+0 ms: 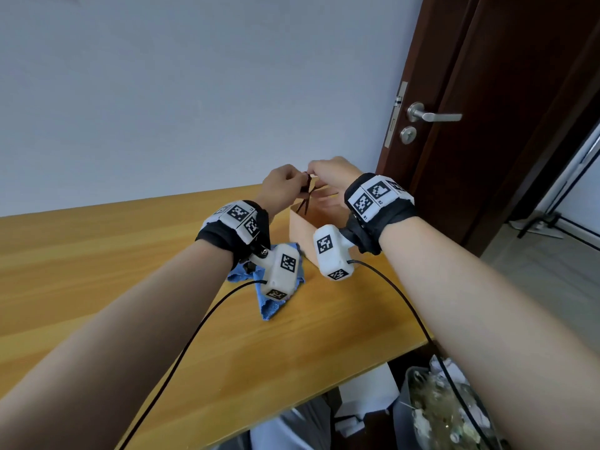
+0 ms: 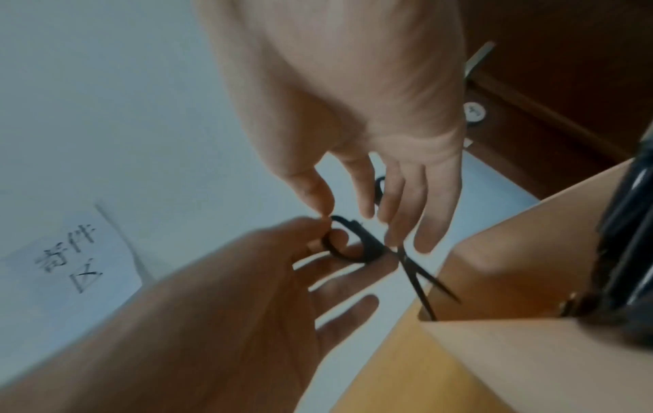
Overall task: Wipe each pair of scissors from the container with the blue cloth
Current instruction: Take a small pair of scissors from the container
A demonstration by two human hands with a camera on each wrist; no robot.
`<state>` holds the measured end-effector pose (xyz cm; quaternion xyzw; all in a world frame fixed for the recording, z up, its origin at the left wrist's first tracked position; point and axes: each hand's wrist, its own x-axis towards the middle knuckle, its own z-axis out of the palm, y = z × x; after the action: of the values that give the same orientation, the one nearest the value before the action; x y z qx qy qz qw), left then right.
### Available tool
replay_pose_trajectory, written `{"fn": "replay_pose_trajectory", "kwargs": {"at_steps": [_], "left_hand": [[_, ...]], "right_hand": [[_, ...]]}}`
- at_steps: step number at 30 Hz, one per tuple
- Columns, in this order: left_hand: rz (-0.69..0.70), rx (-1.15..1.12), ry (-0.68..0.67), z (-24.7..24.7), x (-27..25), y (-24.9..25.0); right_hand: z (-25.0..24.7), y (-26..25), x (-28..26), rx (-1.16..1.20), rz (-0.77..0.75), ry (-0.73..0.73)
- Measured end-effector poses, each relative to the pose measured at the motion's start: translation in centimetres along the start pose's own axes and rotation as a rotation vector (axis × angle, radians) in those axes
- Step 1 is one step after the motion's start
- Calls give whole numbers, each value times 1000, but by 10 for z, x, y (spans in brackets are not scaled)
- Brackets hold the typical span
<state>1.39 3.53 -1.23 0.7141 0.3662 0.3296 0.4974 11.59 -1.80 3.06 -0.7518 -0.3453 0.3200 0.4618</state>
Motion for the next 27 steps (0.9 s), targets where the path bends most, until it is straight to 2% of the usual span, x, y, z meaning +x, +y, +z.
{"fn": "replay_pose_trajectory", "kwargs": {"at_steps": [3,6,9,13,17,22,27], "left_hand": [[49,-93,43,-17,-10,1],[100,-165,91,-35,-22,-3],[149,-276,102,-52,-32,-8],[214,-263,134,-76,-44,-13],[242,-243,132,-97,-56,-23],[229,-285,157,-109,-74,-46],[171,-376,205,-113,-84,-68]], "right_hand": [[22,-6,-4,53,-63,145],[40,-11,-16,165,-148,186],[58,-14,-21,165,-164,175],[76,-15,-28,55,-175,81],[89,-3,-30,48,-155,5],[108,16,-39,66,-50,-139],[120,33,-42,85,20,-178]]}}
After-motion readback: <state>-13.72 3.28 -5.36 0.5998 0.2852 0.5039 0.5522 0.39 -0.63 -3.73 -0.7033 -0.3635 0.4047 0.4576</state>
